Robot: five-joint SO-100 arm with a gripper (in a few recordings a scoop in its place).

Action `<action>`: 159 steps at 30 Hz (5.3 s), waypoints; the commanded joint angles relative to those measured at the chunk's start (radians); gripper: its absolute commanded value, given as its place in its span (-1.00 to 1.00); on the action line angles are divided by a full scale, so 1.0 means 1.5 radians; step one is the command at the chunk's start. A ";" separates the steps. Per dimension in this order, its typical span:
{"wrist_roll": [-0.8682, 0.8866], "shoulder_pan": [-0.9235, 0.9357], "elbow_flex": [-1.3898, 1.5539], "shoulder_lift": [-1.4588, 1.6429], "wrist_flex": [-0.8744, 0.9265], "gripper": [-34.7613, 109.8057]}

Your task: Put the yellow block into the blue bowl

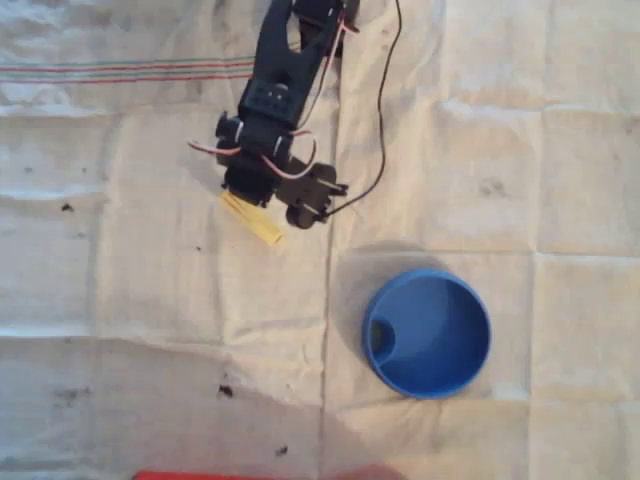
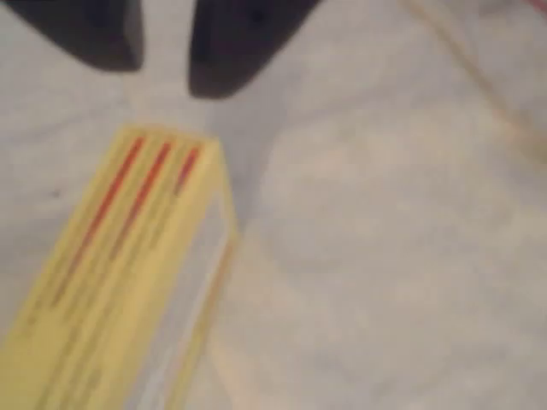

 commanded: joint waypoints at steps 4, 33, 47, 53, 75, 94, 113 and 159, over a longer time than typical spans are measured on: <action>0.008 0.033 -0.065 -0.017 -0.022 -0.48; 0.012 0.024 -0.064 -0.114 -0.084 -0.21; 0.013 0.003 -0.059 -0.153 -0.107 -0.21; 0.014 -0.011 -0.059 -0.157 -0.107 -0.21; 0.007 -0.007 -0.067 -0.224 -0.118 -0.24; 0.006 -0.086 -0.152 -0.059 -0.013 -0.52; 0.004 -0.334 -0.559 -0.239 -0.009 -0.52; -0.144 -0.421 -0.720 -0.355 -0.125 -0.20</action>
